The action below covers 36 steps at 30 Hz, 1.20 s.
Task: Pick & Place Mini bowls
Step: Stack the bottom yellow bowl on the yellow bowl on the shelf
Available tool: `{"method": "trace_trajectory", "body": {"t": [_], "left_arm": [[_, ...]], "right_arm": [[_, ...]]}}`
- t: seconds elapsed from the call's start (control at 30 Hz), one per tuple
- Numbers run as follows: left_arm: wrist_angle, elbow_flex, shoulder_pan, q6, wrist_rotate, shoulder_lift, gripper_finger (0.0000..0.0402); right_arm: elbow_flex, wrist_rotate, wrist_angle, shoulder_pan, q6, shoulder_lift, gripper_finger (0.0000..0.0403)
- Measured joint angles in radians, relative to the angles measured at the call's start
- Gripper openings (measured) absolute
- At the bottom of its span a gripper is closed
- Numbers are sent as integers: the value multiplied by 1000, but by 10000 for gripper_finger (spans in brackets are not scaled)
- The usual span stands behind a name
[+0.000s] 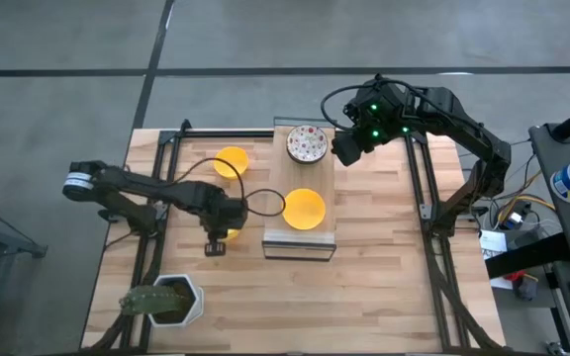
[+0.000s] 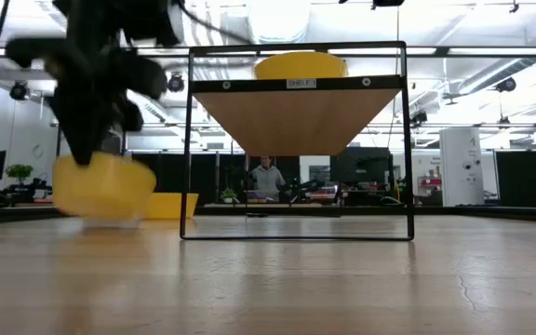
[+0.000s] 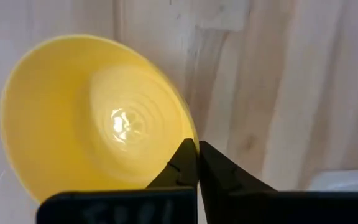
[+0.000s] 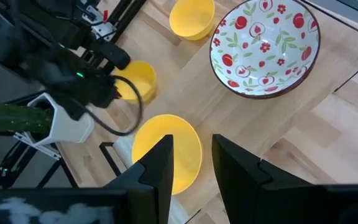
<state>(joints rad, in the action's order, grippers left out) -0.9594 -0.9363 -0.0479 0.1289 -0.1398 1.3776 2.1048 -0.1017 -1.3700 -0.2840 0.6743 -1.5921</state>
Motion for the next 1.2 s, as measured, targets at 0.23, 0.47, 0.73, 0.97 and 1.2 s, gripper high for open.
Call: {"method": "trace_trajectory", "body": {"t": [0.23, 0.47, 0.73, 0.97, 1.2], "left_arm": [[-139, -134, -1, 44, 35, -123, 0], [-83, -346, -1, 81, 78, -179, 0], [135, -615, 0, -42, 146, -100, 0], [185, -847, 0, -173, 142, 74, 0], [33, -979, -2, -256, 142, 237, 0]], "right_arm": [[0, 0, 0, 0, -30, 0, 105], [0, 0, 0, 0, -75, 0, 105], [0, 84, -1, 0, -159, 0, 105], [0, 106, -16, 0, -163, 0, 105], [0, 154, -142, 0, -209, 1, 105]]}}
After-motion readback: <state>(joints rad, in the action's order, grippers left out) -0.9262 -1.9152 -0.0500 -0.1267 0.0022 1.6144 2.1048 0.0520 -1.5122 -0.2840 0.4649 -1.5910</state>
